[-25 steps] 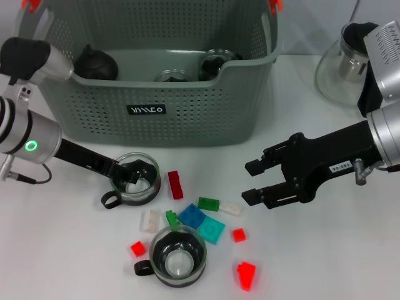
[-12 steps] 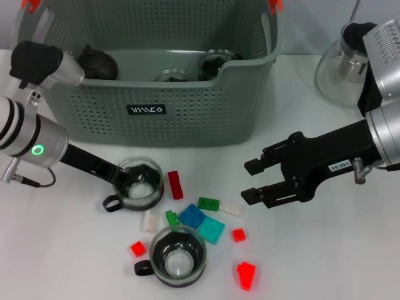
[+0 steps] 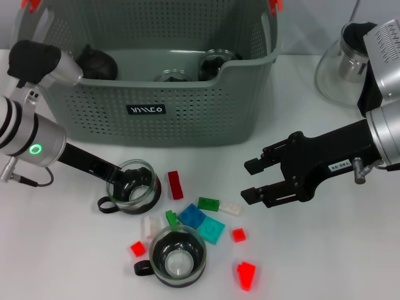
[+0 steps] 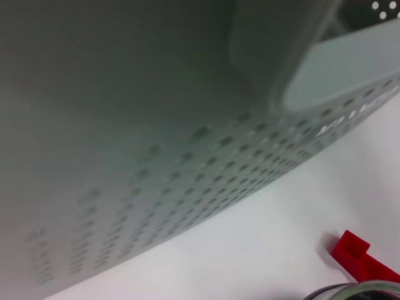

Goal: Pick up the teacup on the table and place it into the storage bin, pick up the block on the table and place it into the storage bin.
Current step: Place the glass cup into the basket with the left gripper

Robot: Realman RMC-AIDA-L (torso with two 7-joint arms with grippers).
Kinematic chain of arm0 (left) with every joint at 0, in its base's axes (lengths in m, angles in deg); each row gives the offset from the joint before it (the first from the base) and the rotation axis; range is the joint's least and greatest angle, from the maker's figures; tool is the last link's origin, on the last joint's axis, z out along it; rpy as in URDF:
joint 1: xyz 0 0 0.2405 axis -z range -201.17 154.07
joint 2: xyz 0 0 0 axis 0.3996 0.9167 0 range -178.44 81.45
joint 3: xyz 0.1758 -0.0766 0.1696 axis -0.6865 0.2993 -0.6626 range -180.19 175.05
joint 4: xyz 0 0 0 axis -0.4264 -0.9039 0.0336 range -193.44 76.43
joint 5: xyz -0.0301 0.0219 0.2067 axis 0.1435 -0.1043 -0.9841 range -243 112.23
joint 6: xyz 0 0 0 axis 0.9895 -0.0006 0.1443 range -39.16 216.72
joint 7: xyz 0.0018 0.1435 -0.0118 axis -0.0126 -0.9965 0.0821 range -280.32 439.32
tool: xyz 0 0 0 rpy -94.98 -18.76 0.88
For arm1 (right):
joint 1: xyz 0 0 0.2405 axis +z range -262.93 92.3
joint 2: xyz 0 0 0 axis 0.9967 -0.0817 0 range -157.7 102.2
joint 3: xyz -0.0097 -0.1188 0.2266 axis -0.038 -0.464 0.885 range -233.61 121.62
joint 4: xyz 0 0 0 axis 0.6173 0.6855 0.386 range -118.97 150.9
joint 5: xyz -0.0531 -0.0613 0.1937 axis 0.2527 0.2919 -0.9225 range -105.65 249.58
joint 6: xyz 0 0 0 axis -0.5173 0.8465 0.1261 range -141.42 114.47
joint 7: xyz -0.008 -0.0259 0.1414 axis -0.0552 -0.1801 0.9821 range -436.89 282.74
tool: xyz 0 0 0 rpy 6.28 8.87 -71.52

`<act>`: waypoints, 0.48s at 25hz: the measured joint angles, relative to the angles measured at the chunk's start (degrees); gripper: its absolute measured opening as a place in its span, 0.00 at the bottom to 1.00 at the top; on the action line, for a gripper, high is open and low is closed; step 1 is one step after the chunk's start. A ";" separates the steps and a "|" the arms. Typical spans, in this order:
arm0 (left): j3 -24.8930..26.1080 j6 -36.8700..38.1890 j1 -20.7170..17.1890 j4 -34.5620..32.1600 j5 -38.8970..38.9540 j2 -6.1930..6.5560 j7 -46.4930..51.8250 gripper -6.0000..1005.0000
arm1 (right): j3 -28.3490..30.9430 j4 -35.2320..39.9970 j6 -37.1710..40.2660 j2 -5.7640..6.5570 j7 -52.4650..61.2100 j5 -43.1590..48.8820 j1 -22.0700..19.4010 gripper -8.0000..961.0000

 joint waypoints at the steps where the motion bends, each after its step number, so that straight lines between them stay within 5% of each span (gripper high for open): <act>1: 0.06 0.15 -0.03 -0.06 0.00 0.06 -0.01 0.08 | 0.00 0.00 0.00 0.00 0.00 0.00 -0.02 0.64; 12: 4.47 9.42 -0.43 -7.27 0.42 0.79 -0.30 0.08 | 0.00 -0.03 -0.02 0.00 -0.17 0.09 -0.09 0.64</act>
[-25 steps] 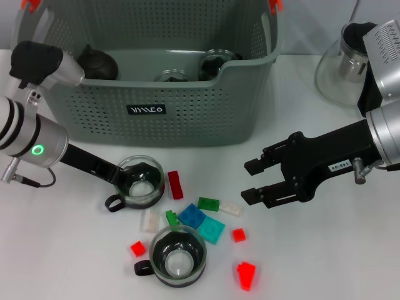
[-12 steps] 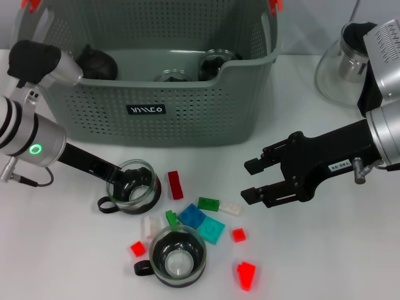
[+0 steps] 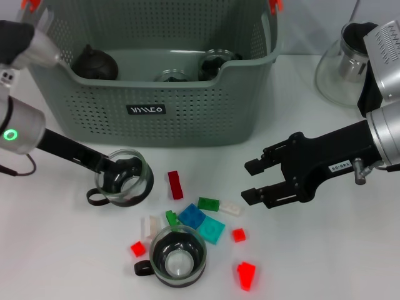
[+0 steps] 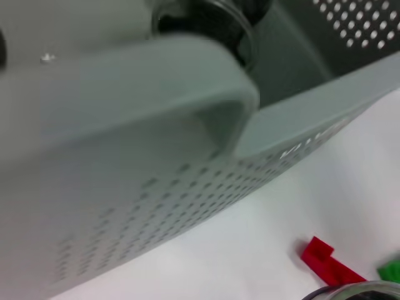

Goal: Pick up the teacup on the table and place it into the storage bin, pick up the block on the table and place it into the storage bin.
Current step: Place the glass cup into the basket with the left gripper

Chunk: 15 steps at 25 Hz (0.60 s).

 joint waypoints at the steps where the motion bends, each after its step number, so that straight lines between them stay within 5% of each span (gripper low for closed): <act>1: 0.52 0.86 -0.02 -0.48 0.02 0.11 -0.04 0.08 | 0.00 -0.03 0.00 0.00 -0.16 0.00 -0.05 0.64; 15: 11.44 18.62 2.34 -3.81 10.51 3.46 -4.69 0.08 | 0.04 -0.96 -0.03 0.53 -0.16 0.04 -0.15 0.64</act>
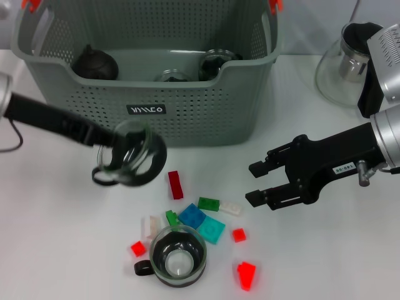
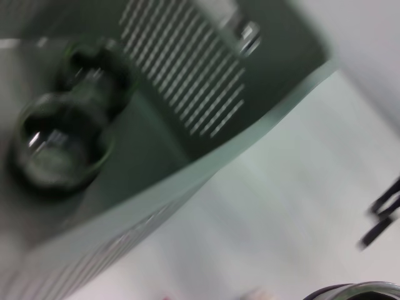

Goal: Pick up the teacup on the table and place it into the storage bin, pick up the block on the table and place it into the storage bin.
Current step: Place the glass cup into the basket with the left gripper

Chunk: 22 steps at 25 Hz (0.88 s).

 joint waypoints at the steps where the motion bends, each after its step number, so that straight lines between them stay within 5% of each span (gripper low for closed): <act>1: 0.70 1.05 0.34 -0.26 1.24 0.30 0.00 0.08 | 0.02 -0.02 0.00 0.00 0.12 -0.01 0.07 0.64; 10: 4.41 1.52 8.46 -0.28 7.39 4.49 0.53 0.08 | 2.00 -2.24 -0.10 -0.38 0.42 -0.14 1.45 0.64; 16: -0.34 -12.18 15.41 5.51 6.44 7.33 -0.02 0.08 | 3.51 -4.21 -0.15 -0.54 1.24 -0.18 2.45 0.64; 22: -7.83 -30.14 18.74 14.34 0.63 7.27 0.35 0.08 | 4.44 -6.06 -0.78 -0.68 1.54 -0.27 2.72 0.64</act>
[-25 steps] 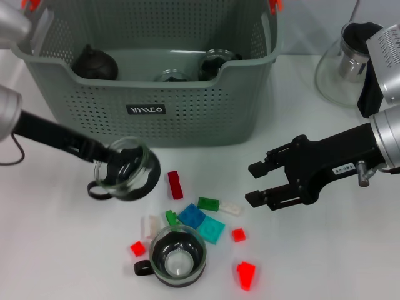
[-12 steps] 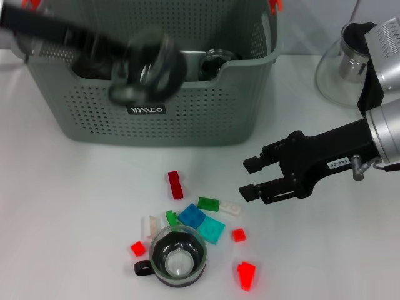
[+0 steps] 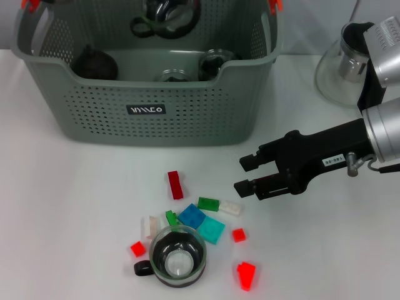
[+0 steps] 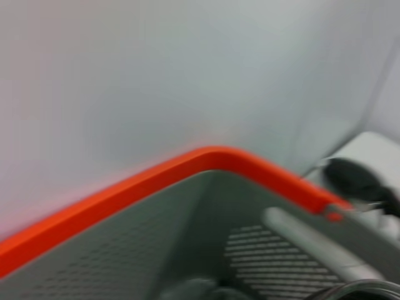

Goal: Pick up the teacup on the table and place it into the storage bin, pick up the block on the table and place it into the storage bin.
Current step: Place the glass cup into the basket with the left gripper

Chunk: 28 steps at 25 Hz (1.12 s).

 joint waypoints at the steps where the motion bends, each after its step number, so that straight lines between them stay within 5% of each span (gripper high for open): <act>1: -1.00 -3.28 0.46 1.87 -0.64 -0.03 -0.02 0.08 | 0.00 -0.44 -0.21 -0.01 0.00 0.00 0.04 0.64; 6: -4.20 -13.87 1.25 7.98 -1.63 -0.31 -0.22 0.08 | 0.02 -2.22 -1.00 -0.03 -0.34 0.04 0.13 0.64; 19: -9.82 -32.62 1.86 13.97 -9.72 -5.76 0.05 0.08 | 0.02 -4.96 -3.12 -0.02 -1.51 -0.13 0.34 0.64; 28: -9.86 -37.65 1.94 15.51 -12.85 -8.18 -0.29 0.08 | -0.04 -5.12 -3.64 -0.02 -1.58 -0.12 0.84 0.64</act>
